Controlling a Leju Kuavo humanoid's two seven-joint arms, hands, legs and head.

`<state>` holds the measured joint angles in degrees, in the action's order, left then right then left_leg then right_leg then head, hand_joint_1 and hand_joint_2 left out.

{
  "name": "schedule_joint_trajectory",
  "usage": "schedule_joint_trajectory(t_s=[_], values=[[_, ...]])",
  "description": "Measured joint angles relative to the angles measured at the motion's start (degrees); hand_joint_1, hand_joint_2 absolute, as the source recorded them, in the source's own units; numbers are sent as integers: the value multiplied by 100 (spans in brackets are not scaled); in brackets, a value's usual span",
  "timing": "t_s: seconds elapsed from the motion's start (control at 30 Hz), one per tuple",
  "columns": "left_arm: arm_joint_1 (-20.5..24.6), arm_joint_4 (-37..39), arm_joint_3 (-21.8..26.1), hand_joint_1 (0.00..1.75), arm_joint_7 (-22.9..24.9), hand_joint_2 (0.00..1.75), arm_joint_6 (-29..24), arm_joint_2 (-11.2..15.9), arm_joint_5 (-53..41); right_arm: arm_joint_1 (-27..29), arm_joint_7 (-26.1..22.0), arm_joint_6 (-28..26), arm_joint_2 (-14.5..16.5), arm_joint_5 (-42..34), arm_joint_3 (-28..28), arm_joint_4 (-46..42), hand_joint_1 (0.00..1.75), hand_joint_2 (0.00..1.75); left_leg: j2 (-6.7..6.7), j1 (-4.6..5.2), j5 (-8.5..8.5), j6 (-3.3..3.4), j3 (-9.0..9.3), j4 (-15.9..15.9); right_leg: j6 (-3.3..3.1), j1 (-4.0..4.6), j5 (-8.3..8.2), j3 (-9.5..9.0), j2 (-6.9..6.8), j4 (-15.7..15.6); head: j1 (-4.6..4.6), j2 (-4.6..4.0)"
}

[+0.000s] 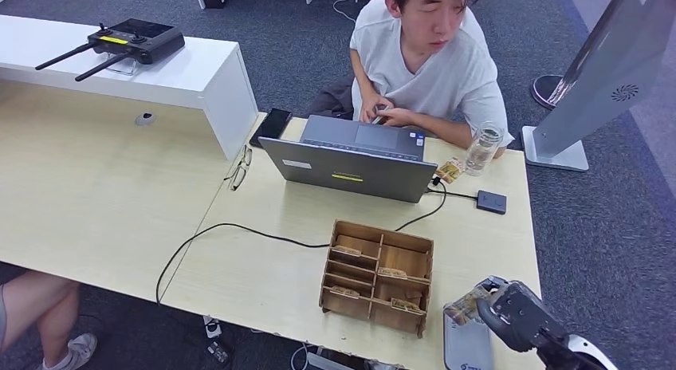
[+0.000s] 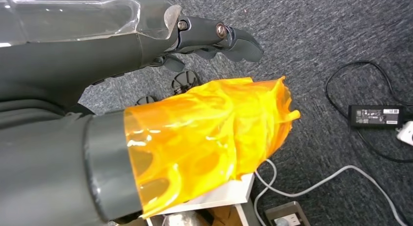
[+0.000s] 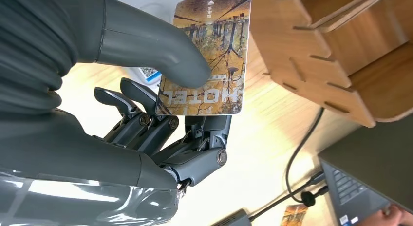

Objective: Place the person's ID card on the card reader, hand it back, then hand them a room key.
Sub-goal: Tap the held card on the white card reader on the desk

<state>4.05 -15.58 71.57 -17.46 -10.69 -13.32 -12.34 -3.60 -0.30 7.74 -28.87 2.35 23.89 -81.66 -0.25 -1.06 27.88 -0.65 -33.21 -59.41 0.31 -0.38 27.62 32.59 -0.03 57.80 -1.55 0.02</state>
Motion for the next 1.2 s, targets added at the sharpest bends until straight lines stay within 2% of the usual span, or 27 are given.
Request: schedule_joint_trajectory(t_s=[0.57, 1.2], values=[[7, 34, -124, 0, 132, 0, -10, 25, -86, -174, 441, -79, -282, 654, 363, 192, 175, 175, -1, 1, 0, 0, 0, 0, 0, 0, 0, 0, -1, 0, 0, 0], [9, 42, -245, 0, 230, 0, -17, 49, -146, -143, 808, -250, -304, 1685, 605, 255, 175, 175, 0, 1, 0, 0, 1, 0, 0, 0, 0, 0, 0, 0, 1, 0]])
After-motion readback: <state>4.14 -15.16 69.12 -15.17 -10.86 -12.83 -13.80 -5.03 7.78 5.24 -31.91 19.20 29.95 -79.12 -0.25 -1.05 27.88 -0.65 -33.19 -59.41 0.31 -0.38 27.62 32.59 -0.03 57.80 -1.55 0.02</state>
